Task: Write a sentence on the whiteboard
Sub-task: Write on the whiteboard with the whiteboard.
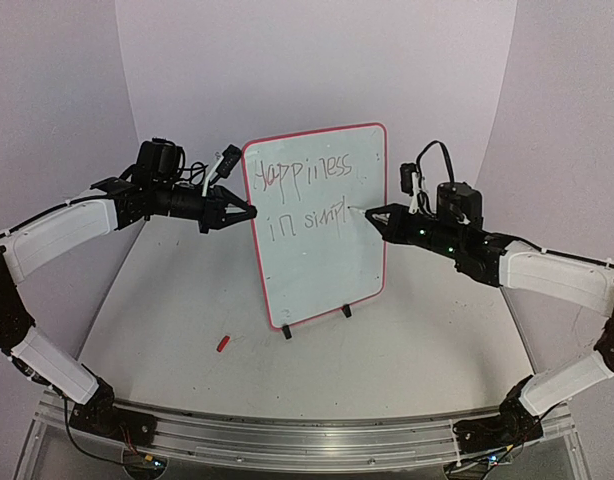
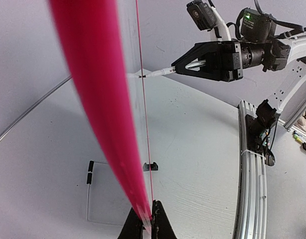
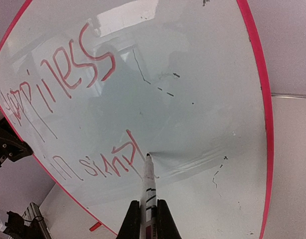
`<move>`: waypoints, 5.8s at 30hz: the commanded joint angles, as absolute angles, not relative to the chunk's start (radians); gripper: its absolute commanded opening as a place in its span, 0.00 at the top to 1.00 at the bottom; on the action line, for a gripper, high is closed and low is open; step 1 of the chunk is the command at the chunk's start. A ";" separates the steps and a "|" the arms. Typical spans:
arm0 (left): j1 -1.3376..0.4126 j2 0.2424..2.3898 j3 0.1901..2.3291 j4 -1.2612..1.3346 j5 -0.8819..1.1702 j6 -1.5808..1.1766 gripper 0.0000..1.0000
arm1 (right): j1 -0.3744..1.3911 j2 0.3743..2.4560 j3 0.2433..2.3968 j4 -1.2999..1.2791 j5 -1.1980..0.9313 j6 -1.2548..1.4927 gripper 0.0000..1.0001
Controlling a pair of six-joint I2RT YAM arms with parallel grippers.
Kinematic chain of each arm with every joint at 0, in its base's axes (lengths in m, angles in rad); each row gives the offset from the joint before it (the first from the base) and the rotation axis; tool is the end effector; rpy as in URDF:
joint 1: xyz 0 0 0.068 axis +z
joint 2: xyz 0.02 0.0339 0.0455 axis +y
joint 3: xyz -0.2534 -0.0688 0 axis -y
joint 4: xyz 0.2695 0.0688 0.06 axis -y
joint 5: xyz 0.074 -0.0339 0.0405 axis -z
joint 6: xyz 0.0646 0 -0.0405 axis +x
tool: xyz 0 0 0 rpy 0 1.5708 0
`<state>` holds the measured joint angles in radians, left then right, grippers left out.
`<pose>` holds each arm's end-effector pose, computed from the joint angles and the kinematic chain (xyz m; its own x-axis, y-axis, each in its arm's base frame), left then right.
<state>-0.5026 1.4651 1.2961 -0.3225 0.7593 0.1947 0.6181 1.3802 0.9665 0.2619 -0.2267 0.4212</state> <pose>0.3077 -0.2199 0.3223 -0.2353 0.2895 -0.9278 0.9446 0.2928 -0.1482 0.2999 0.2310 0.2882 -0.4174 0.1921 -0.8882 -0.6302 0.6431 0.4352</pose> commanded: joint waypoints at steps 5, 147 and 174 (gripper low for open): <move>-0.524 1.508 1.277 -0.527 0.727 0.263 1.00 | 0.622 1.403 0.982 0.261 -0.185 0.432 1.00; -0.531 1.500 1.276 -0.534 0.704 0.271 1.00 | 0.536 1.422 0.971 0.292 -0.359 0.405 1.00; -0.531 1.498 1.277 -0.534 0.705 0.271 1.00 | 0.536 1.359 0.931 0.253 -0.213 0.412 1.00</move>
<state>-0.5098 1.4654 1.2987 -0.3233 0.7380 0.1905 0.5400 1.3802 0.9325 0.2377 -0.2754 0.4061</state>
